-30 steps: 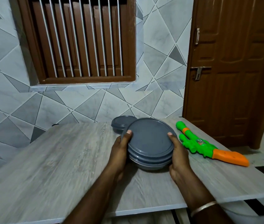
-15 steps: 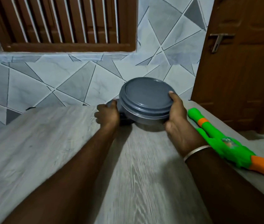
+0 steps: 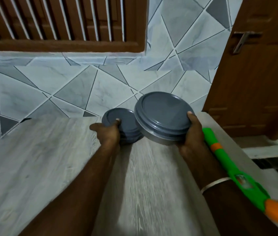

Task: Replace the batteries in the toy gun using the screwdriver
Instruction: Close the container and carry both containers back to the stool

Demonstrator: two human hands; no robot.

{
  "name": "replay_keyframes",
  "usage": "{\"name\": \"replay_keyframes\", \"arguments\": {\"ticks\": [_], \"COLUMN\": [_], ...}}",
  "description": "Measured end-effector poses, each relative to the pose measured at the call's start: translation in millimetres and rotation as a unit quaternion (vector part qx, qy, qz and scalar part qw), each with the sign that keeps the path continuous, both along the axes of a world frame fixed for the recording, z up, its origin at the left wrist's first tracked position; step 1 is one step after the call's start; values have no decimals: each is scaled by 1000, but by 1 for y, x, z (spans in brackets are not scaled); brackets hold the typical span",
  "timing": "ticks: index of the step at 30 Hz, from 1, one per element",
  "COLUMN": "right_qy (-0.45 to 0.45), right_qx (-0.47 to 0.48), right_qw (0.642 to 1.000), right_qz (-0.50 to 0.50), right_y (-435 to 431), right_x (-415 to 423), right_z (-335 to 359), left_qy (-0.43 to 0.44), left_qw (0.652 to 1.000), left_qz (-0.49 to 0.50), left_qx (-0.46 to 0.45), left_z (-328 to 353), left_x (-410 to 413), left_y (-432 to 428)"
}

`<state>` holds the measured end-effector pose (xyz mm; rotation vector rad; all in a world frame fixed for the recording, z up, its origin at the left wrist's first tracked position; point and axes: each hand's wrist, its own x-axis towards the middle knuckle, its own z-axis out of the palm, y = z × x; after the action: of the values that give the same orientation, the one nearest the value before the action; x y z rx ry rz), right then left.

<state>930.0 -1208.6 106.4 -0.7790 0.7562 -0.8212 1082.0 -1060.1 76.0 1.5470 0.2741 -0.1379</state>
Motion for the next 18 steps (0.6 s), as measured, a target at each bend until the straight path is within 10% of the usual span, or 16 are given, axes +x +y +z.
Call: {"name": "replay_keyframes", "arguments": {"ticks": [6,18], "right_qy": [12,4], "right_qx": [19,-31], "right_qw": [999,996], "right_qz": [24,83], "right_y": [6,64], "right_x": [-9,-50], "right_z": [86,276], "left_qy": [45,14], "left_qw": [987,986], "left_qz": [34,33], "left_qx": [-149,-165], "left_z": [87,293], "left_x": [-19,-51], "left_y": [17,88]}}
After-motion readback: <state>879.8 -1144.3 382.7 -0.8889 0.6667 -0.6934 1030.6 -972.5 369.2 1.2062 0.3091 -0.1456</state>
